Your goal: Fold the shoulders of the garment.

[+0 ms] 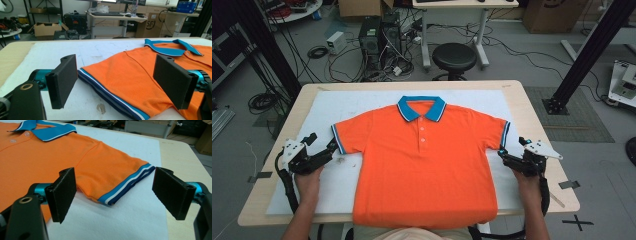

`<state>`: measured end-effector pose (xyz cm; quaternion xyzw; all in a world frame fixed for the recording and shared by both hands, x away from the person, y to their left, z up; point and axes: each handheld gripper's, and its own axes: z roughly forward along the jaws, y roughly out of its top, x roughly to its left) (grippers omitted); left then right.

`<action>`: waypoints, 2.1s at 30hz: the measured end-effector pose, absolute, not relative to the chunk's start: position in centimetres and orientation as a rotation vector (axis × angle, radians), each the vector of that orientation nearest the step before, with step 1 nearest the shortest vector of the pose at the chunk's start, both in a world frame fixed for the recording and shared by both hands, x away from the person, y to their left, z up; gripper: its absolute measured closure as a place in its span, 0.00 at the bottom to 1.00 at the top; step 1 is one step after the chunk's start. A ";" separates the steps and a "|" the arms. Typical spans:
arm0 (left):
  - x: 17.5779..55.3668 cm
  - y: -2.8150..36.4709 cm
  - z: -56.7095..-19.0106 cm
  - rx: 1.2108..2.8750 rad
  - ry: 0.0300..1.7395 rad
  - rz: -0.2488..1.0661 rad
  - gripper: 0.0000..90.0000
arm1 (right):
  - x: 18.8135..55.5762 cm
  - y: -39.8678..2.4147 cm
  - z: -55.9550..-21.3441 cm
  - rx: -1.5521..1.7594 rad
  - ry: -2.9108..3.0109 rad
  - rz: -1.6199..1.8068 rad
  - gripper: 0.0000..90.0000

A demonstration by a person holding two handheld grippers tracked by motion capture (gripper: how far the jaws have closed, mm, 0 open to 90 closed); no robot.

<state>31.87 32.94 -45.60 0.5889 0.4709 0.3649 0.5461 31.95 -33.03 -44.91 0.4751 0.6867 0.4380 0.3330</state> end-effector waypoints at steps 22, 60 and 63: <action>32.1 33.1 -45.6 1.405 1.119 0.824 0.22 | 32.6 -32.7 -44.8 1.310 1.799 1.059 0.22; 32.4 32.8 -45.5 1.430 1.156 0.844 0.22 | 39.4 -31.5 -44.6 1.678 1.981 0.834 0.54; 32.4 32.7 -45.5 1.434 1.159 0.846 0.22 | 39.4 -31.3 -44.7 1.671 1.980 0.793 0.62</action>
